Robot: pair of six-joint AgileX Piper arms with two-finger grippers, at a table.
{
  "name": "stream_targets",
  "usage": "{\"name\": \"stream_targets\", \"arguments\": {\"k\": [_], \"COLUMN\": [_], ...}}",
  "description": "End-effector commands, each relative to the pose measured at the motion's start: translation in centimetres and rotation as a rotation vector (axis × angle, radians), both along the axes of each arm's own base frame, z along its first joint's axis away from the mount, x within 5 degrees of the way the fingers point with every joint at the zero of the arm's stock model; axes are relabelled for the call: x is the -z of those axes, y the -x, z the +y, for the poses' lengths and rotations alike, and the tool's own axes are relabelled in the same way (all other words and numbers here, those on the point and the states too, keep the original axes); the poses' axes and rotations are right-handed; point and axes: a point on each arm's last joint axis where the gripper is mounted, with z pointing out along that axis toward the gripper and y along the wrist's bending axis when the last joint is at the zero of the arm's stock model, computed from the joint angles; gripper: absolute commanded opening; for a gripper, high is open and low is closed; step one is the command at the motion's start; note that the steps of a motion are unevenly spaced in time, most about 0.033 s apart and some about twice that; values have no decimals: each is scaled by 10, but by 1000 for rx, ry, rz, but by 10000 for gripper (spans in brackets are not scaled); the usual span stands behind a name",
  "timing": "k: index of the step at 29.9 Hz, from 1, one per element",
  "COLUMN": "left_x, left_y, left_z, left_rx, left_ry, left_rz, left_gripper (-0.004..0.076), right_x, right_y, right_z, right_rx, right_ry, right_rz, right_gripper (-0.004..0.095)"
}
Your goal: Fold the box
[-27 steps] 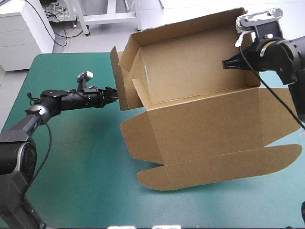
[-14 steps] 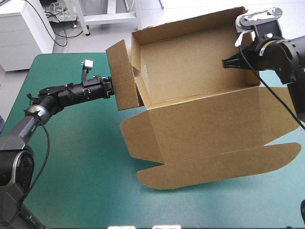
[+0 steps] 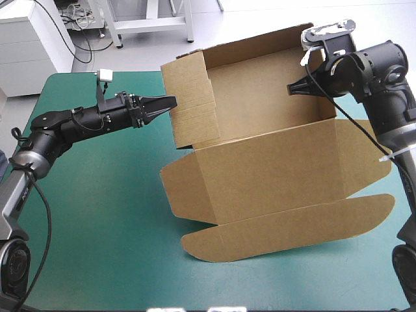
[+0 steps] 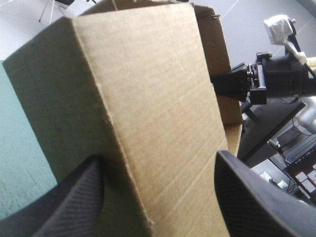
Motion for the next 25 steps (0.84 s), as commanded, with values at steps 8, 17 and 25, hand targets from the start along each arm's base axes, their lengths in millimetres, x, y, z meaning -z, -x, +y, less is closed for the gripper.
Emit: {"name": "stream_targets", "arguments": {"k": [8, 17, 25], "left_x": [-23, -42, -53], "left_y": [6, 5, 14], "left_z": [-3, -26, -43], "left_rx": [-37, -197, -409], "left_ry": [-28, -403, -736], "left_rz": [93, 226, 236], "left_gripper": [456, 455, 363], "right_x": [-22, -11, 13], "right_y": [8, 7, 4], "right_z": [14, 59, 106], "right_rx": [-77, -124, -179], "right_ry": [-101, -129, -193], "right_rz": [-141, -126, -45], "right_gripper": [-19, -17, -17]}}
